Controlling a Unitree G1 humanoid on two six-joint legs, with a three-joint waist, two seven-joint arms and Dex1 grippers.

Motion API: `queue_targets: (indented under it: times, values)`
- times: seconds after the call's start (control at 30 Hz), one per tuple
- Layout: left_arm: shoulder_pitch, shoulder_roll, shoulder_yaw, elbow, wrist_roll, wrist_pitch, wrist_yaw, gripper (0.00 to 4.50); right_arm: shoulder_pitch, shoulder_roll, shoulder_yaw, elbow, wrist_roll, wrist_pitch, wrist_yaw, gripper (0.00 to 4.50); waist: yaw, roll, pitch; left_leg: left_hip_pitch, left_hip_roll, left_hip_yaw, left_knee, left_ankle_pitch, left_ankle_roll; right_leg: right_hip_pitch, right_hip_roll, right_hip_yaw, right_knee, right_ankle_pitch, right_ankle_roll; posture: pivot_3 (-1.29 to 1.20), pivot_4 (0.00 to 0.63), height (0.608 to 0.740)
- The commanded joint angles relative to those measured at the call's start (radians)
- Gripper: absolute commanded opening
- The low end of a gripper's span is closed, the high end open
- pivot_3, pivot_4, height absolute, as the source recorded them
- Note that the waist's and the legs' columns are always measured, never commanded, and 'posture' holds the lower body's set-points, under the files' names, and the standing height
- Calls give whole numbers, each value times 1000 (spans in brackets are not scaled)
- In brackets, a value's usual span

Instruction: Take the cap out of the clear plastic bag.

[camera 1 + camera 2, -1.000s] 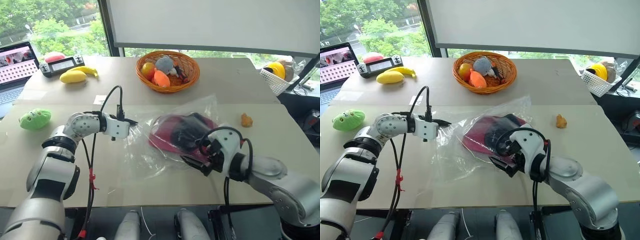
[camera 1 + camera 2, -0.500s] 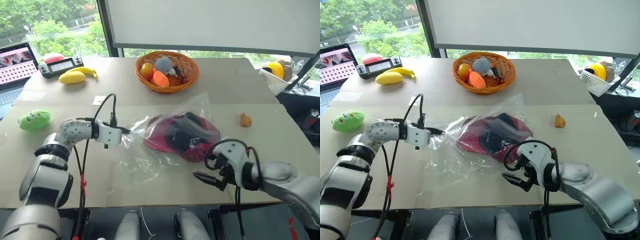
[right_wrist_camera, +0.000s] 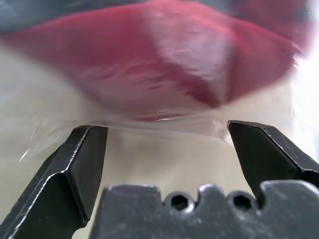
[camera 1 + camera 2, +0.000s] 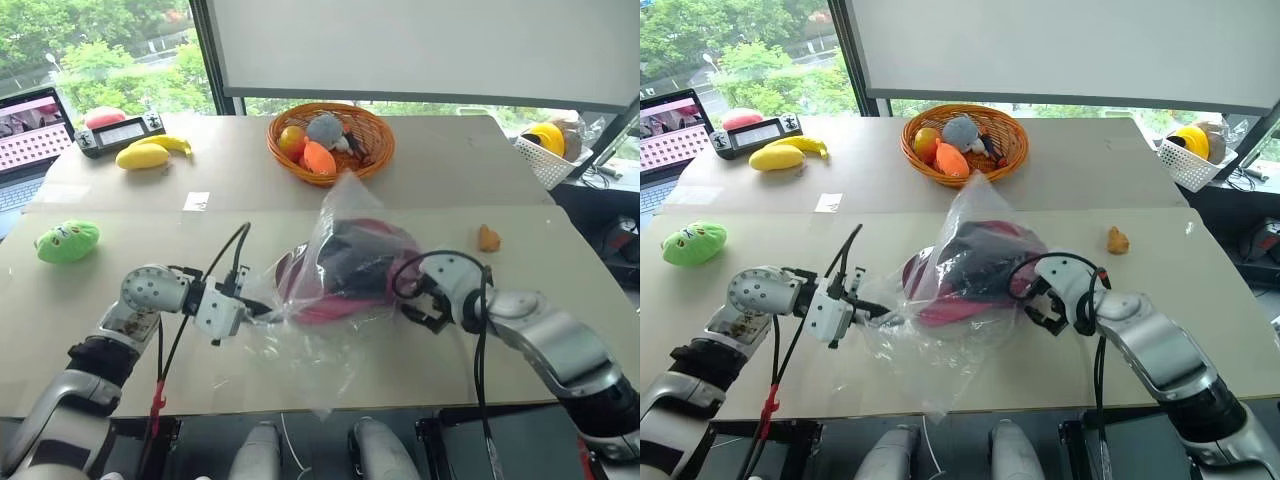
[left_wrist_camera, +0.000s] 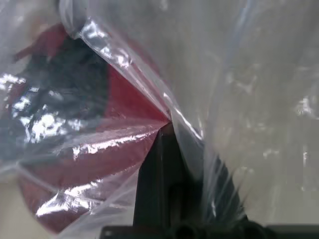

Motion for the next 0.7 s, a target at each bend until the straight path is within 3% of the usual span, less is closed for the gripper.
queue_targets:
  times: [0.03,0.2,0.33,0.43,0.57,0.7]
  values:
    - [25,-16,-17,-114,-25,73,-22,13,-87,53,12,74,-63,-77,-6,4500,0,1,0,0,0,0,0,0,0,0,0,0,0,0,0,0,150,733]
    - [-5,-85,-35,-115,7,109,-26,13,-183,149,27,204,-118,-152,-2,4500,0,2,1,-1,0,0,0,0,0,0,0,0,0,0,0,0,150,733]
    - [-105,-226,-85,-24,86,123,-7,13,-269,226,23,321,-166,-224,-20,4500,7,2,1,-1,0,0,0,0,0,-1,0,0,0,0,0,0,150,733]
    - [-134,-258,-84,36,115,126,-12,13,-278,217,-13,321,-193,-236,-21,4500,12,2,1,-2,-1,0,2,0,0,-1,0,0,0,1,1,0,150,733]
    - [-162,-219,-88,114,152,102,-63,13,-181,101,-137,146,-158,-187,37,4500,15,3,2,-3,-1,0,0,-1,1,-2,0,1,0,2,-2,0,150,733]
    - [-220,-188,-90,284,186,24,-116,13,-84,53,-339,-117,8,-77,129,4500,13,4,2,-4,-1,0,1,-2,4,-2,0,1,-1,3,-4,0,150,733]
